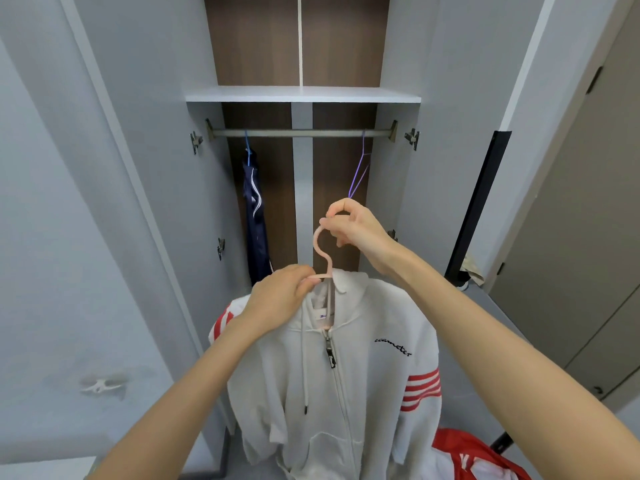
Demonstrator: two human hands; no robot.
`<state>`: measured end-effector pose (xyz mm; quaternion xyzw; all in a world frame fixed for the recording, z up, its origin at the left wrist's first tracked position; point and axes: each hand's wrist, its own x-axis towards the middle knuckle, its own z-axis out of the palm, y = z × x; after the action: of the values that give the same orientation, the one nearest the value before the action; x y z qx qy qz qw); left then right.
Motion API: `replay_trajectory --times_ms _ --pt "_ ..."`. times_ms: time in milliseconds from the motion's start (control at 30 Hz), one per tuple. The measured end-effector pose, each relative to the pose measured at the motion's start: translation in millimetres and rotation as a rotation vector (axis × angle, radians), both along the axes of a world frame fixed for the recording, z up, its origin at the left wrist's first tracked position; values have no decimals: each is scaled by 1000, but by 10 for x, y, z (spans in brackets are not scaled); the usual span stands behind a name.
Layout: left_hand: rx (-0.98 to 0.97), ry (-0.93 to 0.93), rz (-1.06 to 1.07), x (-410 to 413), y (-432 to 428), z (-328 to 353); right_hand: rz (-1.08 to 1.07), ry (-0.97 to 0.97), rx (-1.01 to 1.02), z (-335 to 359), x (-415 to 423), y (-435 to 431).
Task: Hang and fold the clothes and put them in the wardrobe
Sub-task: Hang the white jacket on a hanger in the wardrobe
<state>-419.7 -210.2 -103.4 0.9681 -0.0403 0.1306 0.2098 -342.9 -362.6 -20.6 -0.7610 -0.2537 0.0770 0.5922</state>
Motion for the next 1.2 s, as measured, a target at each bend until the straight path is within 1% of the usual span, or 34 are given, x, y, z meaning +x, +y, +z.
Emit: replay_trajectory --times_ms 200,300,333,367,433,533,600,667,767,867,967,1033,1067,1133,1200 --pt "-121 73 263 34 197 -114 -44 -52 -220 -408 329 -74" --pt "-170 83 267 52 227 -67 6 -129 -462 -680 421 -127" --pt "-189 84 259 64 233 -37 29 -174 -505 -743 426 -114" --pt "-217 86 259 74 240 -6 45 -224 -509 -791 423 -91" --pt "-315 88 265 89 257 51 55 -306 -450 -839 396 -27" --pt "-482 104 216 78 258 105 87 -377 -356 -847 342 84" --pt "-555 116 180 56 236 122 102 -437 -380 -853 320 142" --pt "-587 133 168 33 215 101 123 -473 -393 -852 292 172" --pt "-643 143 224 20 215 66 167 -494 -354 -847 248 211" --pt "-652 118 265 18 210 94 86 -589 -335 -862 213 286" --pt "-664 101 260 3 237 168 -3 -635 -297 -856 224 353" --pt "-649 105 267 -8 270 200 -23 -581 -257 -827 239 402" --pt "-652 104 285 -9 296 206 -25 -489 -186 -795 246 427" --pt "-687 105 323 -11 360 199 -18 -203 4 -706 276 447" --pt "-721 113 340 -11 415 193 10 154 190 -619 320 425"
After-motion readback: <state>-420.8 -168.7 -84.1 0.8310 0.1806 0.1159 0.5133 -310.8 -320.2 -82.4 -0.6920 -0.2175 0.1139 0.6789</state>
